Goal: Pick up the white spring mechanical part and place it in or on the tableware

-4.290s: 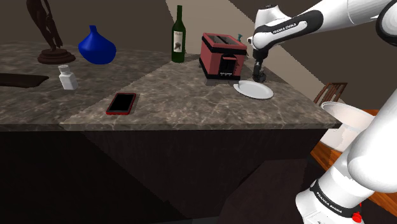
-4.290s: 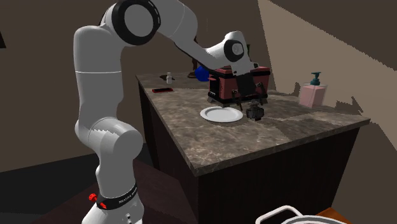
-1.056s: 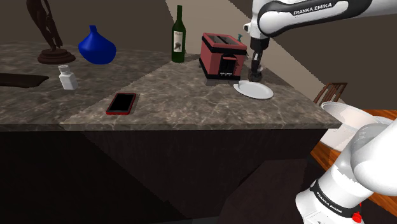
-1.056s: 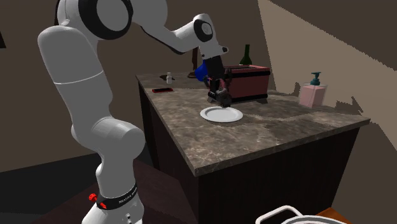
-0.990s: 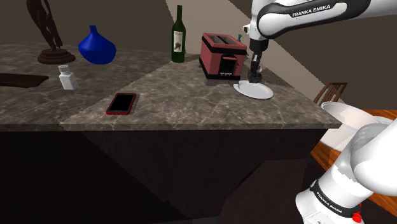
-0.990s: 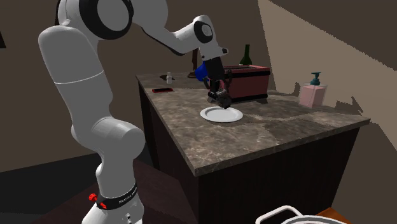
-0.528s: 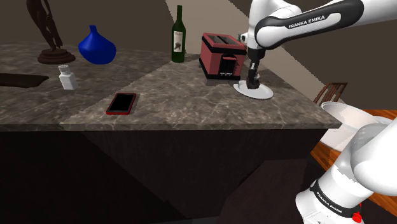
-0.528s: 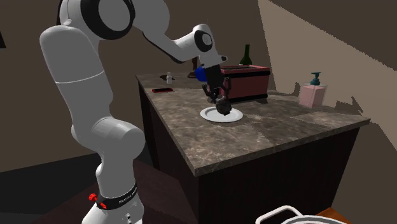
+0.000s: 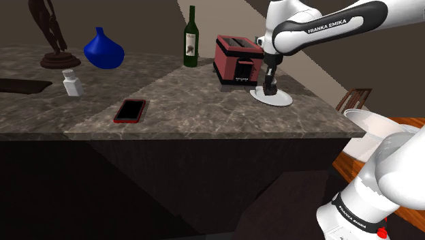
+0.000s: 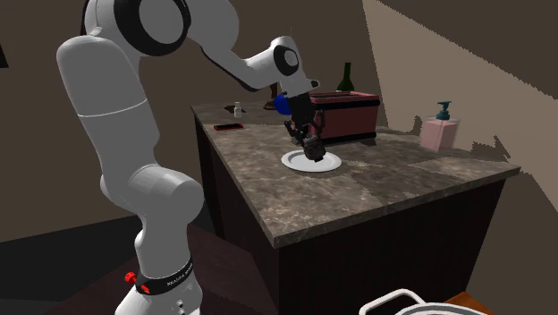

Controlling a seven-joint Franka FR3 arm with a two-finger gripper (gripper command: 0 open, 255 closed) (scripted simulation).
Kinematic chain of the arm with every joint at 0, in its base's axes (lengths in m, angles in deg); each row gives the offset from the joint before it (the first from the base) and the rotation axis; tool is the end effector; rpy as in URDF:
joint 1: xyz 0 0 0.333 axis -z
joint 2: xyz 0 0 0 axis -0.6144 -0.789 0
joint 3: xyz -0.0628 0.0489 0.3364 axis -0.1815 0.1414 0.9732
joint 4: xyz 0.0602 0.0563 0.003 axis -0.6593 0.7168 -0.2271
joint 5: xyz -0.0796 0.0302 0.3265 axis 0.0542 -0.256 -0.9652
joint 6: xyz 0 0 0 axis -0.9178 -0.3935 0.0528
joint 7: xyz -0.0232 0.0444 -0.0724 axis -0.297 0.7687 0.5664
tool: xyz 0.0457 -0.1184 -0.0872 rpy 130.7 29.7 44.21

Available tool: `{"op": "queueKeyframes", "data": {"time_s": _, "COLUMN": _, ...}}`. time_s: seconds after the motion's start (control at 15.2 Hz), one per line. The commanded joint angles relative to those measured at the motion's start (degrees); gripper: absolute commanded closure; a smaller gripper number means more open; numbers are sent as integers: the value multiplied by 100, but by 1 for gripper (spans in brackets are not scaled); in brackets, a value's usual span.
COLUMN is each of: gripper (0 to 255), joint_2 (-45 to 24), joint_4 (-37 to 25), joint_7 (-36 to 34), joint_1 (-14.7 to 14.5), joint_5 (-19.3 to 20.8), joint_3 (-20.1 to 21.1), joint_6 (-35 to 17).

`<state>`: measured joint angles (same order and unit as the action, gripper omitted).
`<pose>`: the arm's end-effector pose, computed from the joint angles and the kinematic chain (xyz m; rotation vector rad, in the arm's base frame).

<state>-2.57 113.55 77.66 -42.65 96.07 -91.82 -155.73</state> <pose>0.4413 -0.0952 0.4933 2.7264 0.5973 -0.0569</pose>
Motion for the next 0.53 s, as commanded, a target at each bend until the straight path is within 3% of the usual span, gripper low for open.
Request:
{"op": "queueKeyframes", "data": {"time_s": 0.0, "gripper": 255, "joint_2": -33, "joint_4": 66, "joint_7": -1, "joint_1": 7, "joint_5": -13, "joint_3": -11, "joint_6": 16}}
{"op": "queueKeyframes", "data": {"time_s": 0.07, "gripper": 0, "joint_2": -46, "joint_4": 43, "joint_7": 23, "joint_1": 15, "joint_5": -15, "joint_3": -24, "joint_6": 18}}
{"op": "queueKeyframes", "data": {"time_s": 0.4, "gripper": 0, "joint_2": -32, "joint_4": 67, "joint_7": -1, "joint_1": 7, "joint_5": -13, "joint_3": -11, "joint_6": 15}}
{"op": "queueKeyframes", "data": {"time_s": 0.46, "gripper": 0, "joint_2": 22, "joint_4": -59, "joint_7": 10, "joint_1": -23, "joint_5": -43, "joint_3": 31, "joint_6": 205}}
